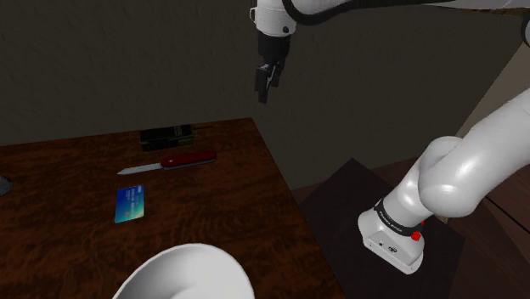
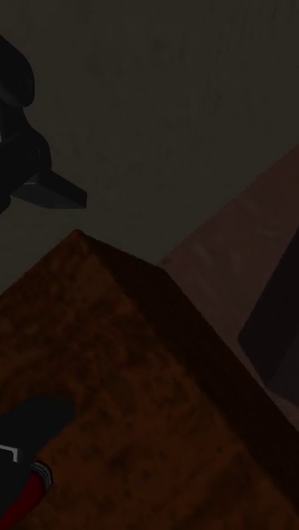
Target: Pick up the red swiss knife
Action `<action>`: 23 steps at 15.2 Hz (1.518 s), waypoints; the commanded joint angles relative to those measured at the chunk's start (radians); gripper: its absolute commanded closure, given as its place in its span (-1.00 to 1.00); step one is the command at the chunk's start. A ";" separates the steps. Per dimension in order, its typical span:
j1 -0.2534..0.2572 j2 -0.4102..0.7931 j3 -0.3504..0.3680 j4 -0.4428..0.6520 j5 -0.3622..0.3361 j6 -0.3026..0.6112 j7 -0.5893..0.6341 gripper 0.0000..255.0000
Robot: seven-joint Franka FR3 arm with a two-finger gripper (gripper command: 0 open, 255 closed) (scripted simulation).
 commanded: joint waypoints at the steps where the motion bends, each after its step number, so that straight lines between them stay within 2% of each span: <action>1: 0.018 0.055 0.020 0.039 -0.005 0.015 -0.010 -1.00; 13: 0.141 0.411 0.126 0.343 -0.094 0.051 -0.058 -1.00; 23: 0.298 0.711 0.180 0.668 -0.197 0.005 -0.113 -1.00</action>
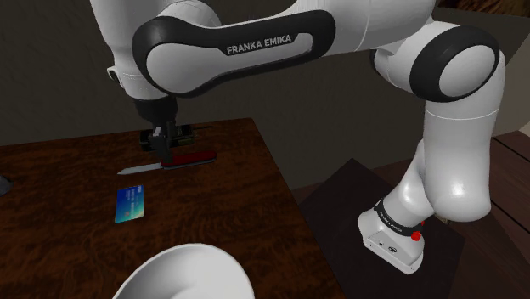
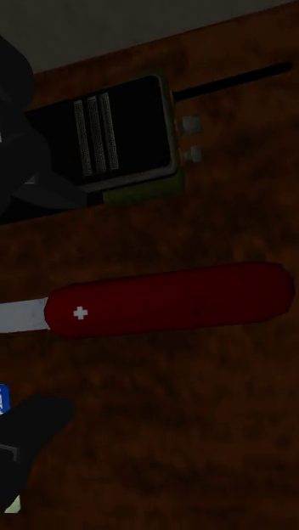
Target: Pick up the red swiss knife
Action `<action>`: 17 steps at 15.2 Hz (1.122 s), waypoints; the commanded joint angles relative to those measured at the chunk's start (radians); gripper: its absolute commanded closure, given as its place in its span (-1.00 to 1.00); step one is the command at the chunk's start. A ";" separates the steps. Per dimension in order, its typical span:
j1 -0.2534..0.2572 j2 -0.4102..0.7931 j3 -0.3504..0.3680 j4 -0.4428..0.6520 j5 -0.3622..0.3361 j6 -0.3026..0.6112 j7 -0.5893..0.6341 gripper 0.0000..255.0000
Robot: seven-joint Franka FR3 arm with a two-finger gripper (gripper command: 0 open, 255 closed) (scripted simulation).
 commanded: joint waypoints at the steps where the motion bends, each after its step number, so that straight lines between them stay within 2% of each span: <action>1: 0.017 0.031 0.003 0.018 -0.011 0.012 -0.005 -1.00; 9: 0.013 0.048 -0.002 -0.046 -0.020 0.090 0.003 -1.00; 10: 0.013 0.048 -0.002 -0.044 -0.020 0.089 0.003 1.00; 17: 0.010 0.040 -0.001 -0.054 -0.017 0.090 0.001 1.00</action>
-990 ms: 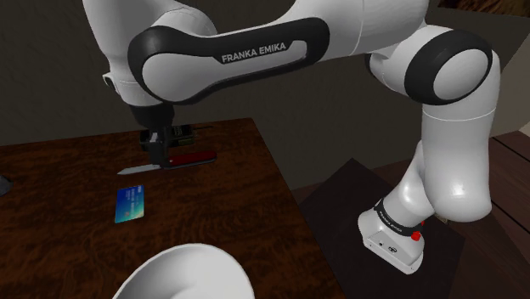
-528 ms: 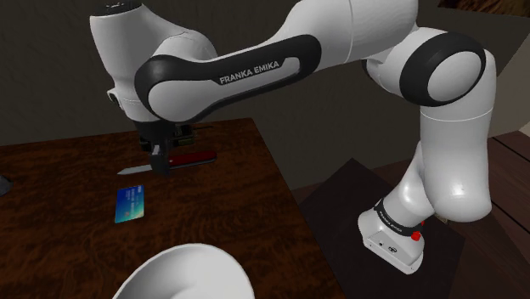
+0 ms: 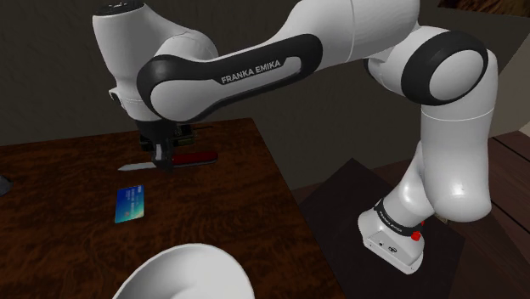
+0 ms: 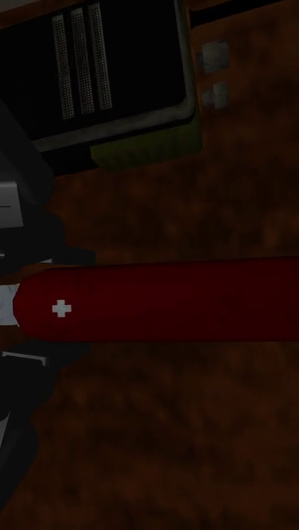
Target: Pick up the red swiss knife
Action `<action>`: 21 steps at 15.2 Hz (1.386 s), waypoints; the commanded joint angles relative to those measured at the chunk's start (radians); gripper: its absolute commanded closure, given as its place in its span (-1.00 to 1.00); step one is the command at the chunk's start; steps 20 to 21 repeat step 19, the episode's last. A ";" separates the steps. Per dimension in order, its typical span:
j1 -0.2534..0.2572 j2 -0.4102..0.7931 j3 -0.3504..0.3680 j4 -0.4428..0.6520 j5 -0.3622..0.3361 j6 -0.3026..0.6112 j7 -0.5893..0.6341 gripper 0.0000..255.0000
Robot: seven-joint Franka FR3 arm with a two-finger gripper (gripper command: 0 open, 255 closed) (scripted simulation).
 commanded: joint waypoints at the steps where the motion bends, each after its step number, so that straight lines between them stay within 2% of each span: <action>1: 0.000 0.001 0.001 -0.004 0.001 -0.001 0.000 1.00; 17: 0.020 -0.011 0.008 0.177 0.011 -0.191 -0.014 1.00; 21: 0.020 -0.011 0.008 0.179 0.011 -0.193 -0.014 1.00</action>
